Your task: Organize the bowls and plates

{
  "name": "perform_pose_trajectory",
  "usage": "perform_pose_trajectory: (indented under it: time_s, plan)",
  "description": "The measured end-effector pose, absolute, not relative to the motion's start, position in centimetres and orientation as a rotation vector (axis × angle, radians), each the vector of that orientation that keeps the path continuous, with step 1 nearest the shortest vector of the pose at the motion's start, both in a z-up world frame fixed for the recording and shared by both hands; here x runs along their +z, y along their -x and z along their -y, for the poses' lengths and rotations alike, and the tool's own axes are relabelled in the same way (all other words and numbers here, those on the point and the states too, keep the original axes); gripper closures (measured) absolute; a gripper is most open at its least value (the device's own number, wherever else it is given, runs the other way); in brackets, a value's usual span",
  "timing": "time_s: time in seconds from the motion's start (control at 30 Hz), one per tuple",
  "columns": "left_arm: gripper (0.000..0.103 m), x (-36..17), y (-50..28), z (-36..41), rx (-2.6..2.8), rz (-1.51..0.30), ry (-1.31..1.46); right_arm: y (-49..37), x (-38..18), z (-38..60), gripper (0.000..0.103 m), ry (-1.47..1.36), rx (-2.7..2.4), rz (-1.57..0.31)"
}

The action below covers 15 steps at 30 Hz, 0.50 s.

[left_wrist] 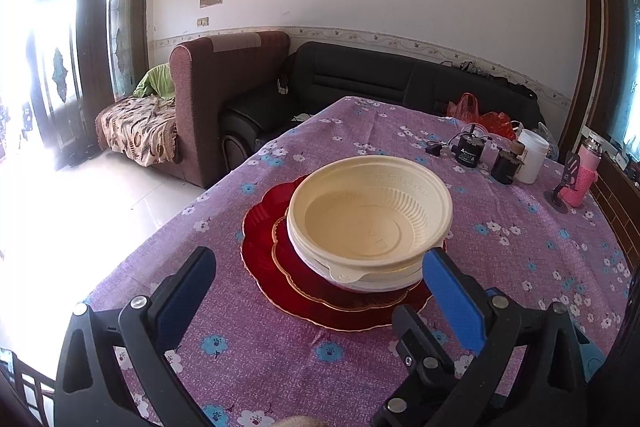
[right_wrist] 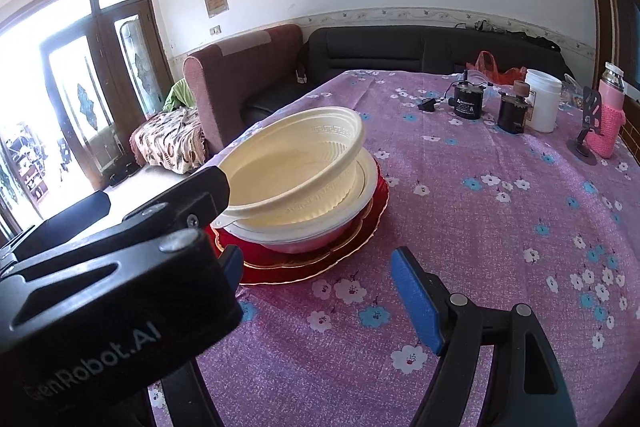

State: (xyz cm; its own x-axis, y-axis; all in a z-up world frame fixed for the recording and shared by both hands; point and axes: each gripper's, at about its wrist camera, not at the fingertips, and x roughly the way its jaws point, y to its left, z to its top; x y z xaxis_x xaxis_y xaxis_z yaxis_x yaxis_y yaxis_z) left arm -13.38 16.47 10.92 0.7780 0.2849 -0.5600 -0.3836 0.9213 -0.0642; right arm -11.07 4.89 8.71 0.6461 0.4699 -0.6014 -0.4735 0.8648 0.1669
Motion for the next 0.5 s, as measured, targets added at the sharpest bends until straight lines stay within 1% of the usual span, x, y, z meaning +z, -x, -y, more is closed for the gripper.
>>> perform_pose_trajectory:
  time_s: [0.5]
  plan:
    - [0.0, 10.9, 12.8, -18.1, 0.386, -0.602, 0.212, 10.2, 8.8, -6.2, 0.022, 0.017, 0.552, -0.713]
